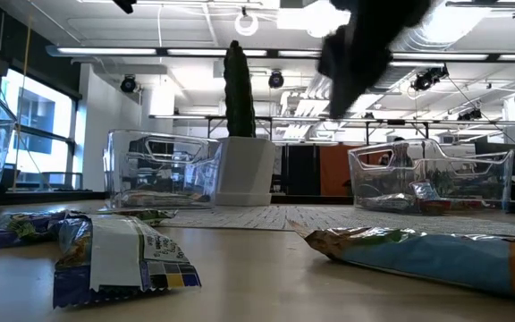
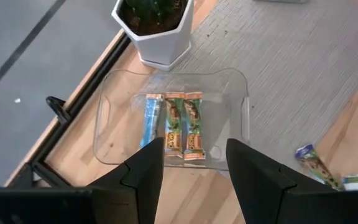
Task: Pick and place Granola Bars by type
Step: Put the yellow granola bar into the top left transparent bin
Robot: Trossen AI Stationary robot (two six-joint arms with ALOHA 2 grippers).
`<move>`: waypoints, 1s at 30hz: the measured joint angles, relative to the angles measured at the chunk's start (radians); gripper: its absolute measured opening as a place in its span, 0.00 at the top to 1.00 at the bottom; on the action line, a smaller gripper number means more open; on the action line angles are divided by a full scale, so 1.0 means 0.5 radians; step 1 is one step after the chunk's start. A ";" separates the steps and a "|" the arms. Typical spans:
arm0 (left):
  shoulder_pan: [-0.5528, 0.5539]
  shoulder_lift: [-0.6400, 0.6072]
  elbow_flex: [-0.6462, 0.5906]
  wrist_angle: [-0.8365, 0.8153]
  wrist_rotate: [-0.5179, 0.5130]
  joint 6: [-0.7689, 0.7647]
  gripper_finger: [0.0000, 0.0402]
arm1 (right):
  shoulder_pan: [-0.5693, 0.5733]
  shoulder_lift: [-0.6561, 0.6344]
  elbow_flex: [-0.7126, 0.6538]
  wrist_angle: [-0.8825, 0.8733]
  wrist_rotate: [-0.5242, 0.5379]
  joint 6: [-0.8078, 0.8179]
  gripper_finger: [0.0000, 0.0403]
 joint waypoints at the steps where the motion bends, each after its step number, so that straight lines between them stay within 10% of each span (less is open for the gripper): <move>1: 0.000 0.000 0.000 0.000 0.001 -0.018 0.58 | 0.030 -0.001 -0.054 0.038 0.003 0.035 0.44; 9: 0.000 0.000 -0.001 0.018 0.001 -0.063 0.58 | 0.331 0.002 -0.335 0.588 0.079 0.171 0.44; 30: 0.000 0.000 -0.001 0.040 -0.005 0.121 0.58 | 0.438 0.170 -0.330 0.572 0.378 0.636 0.44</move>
